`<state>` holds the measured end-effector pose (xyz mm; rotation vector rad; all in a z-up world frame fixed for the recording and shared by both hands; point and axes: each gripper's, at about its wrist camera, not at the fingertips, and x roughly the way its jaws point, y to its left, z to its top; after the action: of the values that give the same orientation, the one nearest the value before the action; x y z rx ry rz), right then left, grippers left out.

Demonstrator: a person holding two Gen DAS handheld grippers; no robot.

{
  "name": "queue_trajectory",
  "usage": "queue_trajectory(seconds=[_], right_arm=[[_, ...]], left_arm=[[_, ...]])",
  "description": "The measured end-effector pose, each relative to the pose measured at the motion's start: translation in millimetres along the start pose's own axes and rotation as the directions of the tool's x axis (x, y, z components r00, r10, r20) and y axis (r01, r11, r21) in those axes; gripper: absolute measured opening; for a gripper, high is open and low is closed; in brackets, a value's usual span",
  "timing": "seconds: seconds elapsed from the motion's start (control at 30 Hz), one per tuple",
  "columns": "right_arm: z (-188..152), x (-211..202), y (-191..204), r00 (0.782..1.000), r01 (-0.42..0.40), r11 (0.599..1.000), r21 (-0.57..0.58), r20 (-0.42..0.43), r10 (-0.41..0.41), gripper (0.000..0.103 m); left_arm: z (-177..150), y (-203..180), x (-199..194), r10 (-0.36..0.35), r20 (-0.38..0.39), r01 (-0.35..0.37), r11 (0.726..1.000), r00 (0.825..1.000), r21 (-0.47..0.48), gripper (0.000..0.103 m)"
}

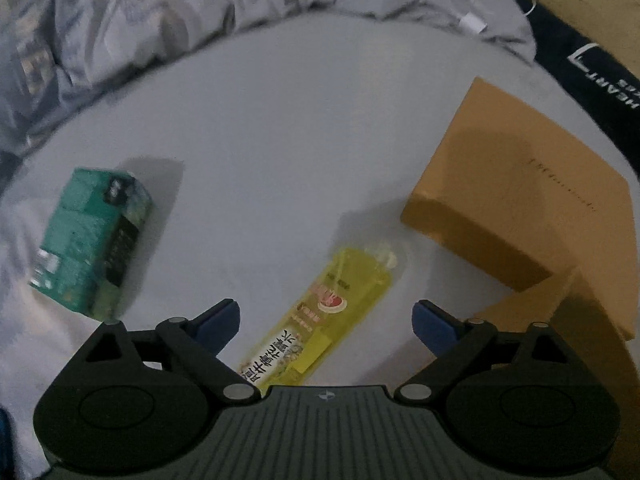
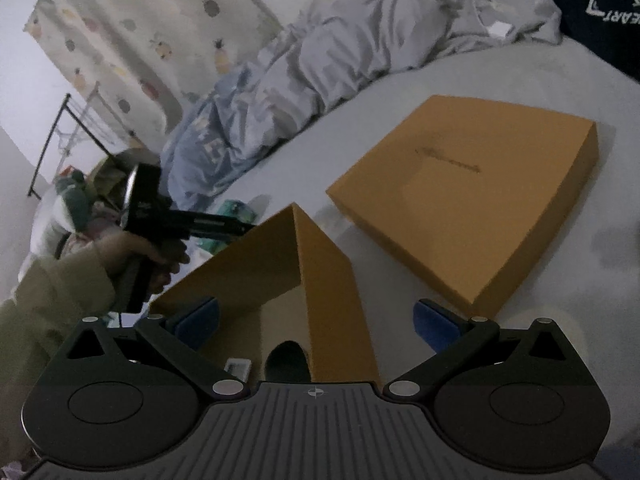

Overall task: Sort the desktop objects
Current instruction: 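Move the left tool toward the yellow plastic bottle on the sheet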

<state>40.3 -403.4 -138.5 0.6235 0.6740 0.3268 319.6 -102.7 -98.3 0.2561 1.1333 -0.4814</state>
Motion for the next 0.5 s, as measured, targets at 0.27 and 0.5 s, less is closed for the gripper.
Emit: queue_trajectory(seconds=[0.27,0.5], right_arm=[[-1,6,-8,1.0,0.01,1.0,0.028,-0.013,-0.01,0.103],[-2,5,-10,1.0,0.022,0.999,0.03,-0.013,-0.022,0.103]], left_arm=[[8,17,26,-0.073,-0.187,0.057,0.994,0.98,-0.091,0.095],[16,15,39,-0.013,-0.332,-0.003,0.999,0.943,-0.047,0.095]])
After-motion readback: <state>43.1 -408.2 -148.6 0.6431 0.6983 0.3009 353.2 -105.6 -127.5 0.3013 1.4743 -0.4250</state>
